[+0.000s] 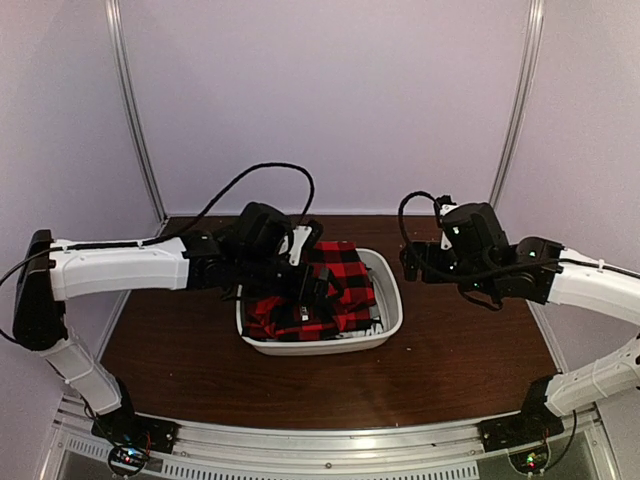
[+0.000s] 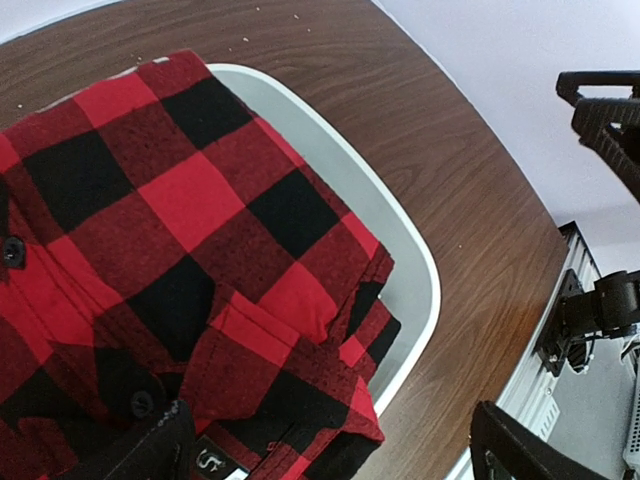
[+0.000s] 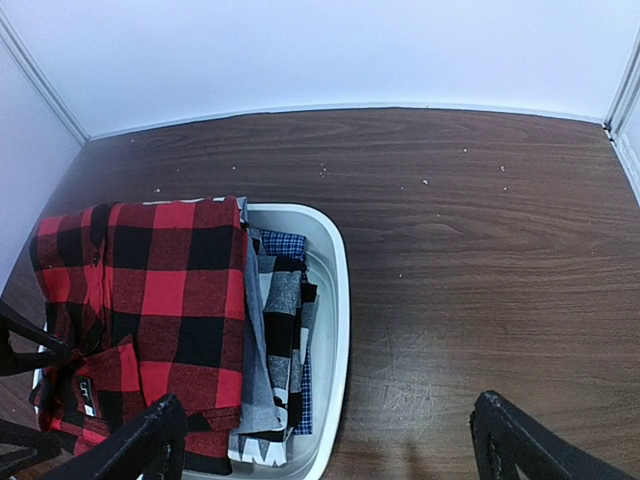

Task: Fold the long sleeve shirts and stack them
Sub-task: Move the bin to the center of the board.

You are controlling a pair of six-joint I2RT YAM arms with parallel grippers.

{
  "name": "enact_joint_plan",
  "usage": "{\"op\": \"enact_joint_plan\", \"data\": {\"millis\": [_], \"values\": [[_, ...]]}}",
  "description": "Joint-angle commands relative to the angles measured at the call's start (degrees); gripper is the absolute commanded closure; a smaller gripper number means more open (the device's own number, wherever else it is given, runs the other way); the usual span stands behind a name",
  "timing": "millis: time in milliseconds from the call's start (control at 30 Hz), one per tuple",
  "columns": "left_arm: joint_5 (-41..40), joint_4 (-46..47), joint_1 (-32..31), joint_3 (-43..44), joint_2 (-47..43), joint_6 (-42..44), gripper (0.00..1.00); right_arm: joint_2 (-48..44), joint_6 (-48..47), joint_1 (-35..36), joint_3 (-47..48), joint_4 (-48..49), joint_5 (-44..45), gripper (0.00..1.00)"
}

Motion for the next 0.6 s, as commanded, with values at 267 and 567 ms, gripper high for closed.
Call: {"op": "enact_joint_plan", "data": {"millis": [267, 567], "values": [[2.7, 5.8, -3.7, 6.7, 11.4, -4.3, 0.02, -2.8, 1.7, 0.1, -2.6, -0.7, 2.2, 0.00], [-2.7, 6.4, -1.6, 5.2, 15.7, -9.5, 0.02, -3.7, 3.2, 0.1, -4.8, -0.2, 0.9, 0.00]]}}
